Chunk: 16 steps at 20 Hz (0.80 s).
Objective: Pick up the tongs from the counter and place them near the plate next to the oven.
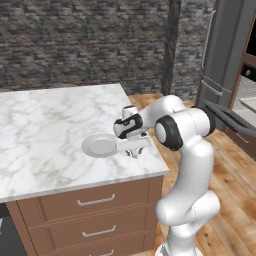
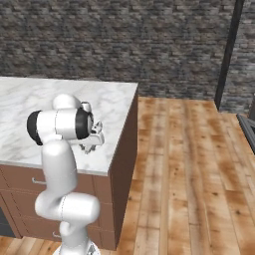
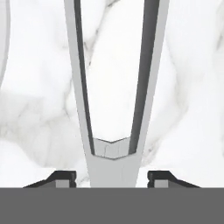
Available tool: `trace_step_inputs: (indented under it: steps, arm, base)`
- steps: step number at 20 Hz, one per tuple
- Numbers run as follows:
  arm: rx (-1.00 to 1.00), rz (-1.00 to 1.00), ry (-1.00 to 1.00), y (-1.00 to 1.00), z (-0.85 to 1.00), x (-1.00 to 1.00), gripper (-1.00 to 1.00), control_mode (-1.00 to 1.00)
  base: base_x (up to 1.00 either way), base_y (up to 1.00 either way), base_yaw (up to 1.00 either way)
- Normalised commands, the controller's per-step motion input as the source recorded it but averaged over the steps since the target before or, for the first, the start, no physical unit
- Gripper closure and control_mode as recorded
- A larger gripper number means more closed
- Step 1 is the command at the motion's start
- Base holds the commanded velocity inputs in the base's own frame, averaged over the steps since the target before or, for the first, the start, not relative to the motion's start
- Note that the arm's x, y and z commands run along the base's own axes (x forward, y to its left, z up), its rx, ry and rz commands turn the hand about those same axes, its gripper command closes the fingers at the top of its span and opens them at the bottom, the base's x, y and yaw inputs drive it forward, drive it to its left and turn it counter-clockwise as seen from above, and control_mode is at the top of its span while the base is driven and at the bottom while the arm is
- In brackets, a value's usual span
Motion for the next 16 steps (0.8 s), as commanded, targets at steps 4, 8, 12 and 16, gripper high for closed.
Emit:
trace_step_inputs:
  steps: [4, 8, 12, 16]
  arm:
    - [-0.12, 0.00, 0.00, 0.02, 0.42, -0.17, -1.00, -1.00]
    - [-0.02, 0.00, -0.02, 0.00, 0.75, -0.48, -1.00, -1.00]
    - [0.06, 0.00, -0.05, -0.13, 0.92, -0.97, -1.00, -1.00]
    - [0.21, -0.01, -0.04, -0.40, 0.72, -1.00, -1.00, -1.00]
  base:
    - [0.00, 0.00, 0.00]
    - [0.00, 0.00, 0.00]
    - [0.00, 0.00, 0.00]
    - [0.00, 0.00, 0.00]
